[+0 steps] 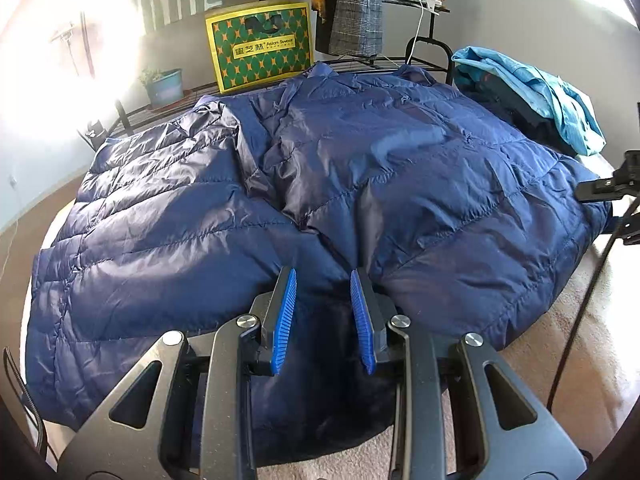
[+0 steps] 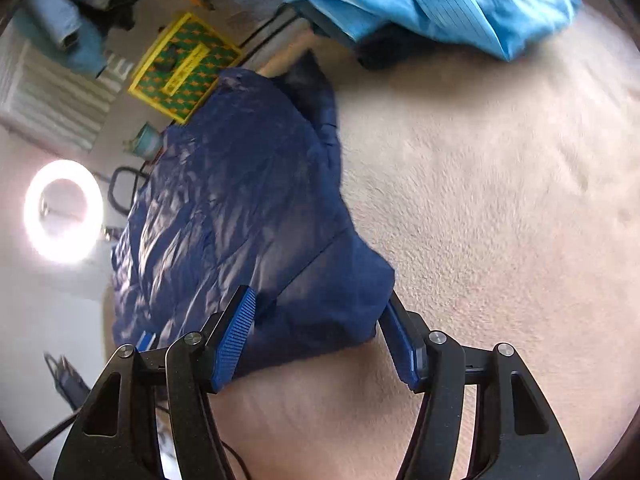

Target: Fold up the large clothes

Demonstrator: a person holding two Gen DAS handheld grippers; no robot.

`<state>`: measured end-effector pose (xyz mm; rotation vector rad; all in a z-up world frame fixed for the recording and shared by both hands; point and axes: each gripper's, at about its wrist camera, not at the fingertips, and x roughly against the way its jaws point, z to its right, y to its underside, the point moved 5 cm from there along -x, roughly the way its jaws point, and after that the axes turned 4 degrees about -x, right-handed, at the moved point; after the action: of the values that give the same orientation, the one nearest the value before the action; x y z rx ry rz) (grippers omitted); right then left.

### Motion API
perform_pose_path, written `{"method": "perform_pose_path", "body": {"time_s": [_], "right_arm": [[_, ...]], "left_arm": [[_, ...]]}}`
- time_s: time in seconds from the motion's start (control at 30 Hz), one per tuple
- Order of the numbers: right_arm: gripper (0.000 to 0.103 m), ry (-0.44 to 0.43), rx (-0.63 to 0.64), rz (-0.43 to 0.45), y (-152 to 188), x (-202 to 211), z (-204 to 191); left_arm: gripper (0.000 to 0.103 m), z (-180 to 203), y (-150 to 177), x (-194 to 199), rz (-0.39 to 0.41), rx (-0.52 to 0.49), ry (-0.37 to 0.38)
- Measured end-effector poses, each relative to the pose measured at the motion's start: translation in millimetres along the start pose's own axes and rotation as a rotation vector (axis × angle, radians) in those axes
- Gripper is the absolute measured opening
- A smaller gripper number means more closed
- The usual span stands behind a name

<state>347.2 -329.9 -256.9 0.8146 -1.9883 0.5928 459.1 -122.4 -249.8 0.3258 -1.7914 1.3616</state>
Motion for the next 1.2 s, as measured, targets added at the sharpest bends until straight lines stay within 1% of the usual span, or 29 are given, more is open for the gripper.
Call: {"method": "perform_pose_path", "body": {"time_s": [0.07,0.13,0.17,0.23,0.27,0.3,0.37,0.4,0.47,0.57,0.7,0.77,0.83,0.93,0.97,1.07,1.2], "right_arm": [[0.064,-0.015,0.000,0.009,-2,-2,-3],[0.064,-0.035,0.008,0.025,-4,-3,-8],[0.061,-0.032,0.011,0.033,-4,-3,-10],[0.040,-0.011,0.028,0.053,-4,-1,-13],[0.021,-0.008,0.043,0.056,-4,1,-15],[0.016,-0.007,0.058,0.068,-5,3,-19],[0.012,-0.002,0.108,0.108,-4,12,-31],[0.010,0.011,0.162,0.142,-4,18,-43],[0.009,0.029,0.252,0.195,1,29,-62],[0.008,0.052,0.395,0.262,10,44,-94],[0.008,0.081,0.567,0.325,24,60,-132],[0.008,0.085,0.623,0.348,27,63,-147],[0.008,0.090,0.686,0.371,32,66,-161],[0.007,0.101,0.789,0.406,45,68,-184],[0.007,0.099,0.810,0.412,49,69,-188],[0.007,0.080,0.872,0.427,60,67,-210],[0.007,0.046,0.958,0.443,80,66,-244]], "left_arm": [[0.028,-3,1,5,0.000,0.027,0.011],[0.028,-8,0,14,0.014,0.062,0.032],[0.028,-11,0,18,0.021,0.073,0.037],[0.028,-16,-1,23,0.042,0.095,0.034],[0.028,-18,-1,23,0.042,0.104,0.033],[0.028,-19,0,22,0.035,0.106,0.037],[0.028,-16,5,13,0.005,0.082,0.037],[0.028,-15,8,8,-0.006,0.068,0.028],[0.028,-12,12,4,-0.002,0.062,0.019],[0.028,-16,9,8,-0.021,0.077,0.043],[0.029,-39,2,38,0.005,0.174,0.081],[0.028,-59,-1,61,0.031,0.228,0.079],[0.029,-75,0,80,0.058,0.255,0.072],[0.029,-108,9,115,0.103,0.304,0.023],[0.029,-116,12,121,0.112,0.319,0.014],[0.029,-150,28,147,0.153,0.403,-0.025],[0.029,-204,58,178,0.217,0.556,-0.090]]}}
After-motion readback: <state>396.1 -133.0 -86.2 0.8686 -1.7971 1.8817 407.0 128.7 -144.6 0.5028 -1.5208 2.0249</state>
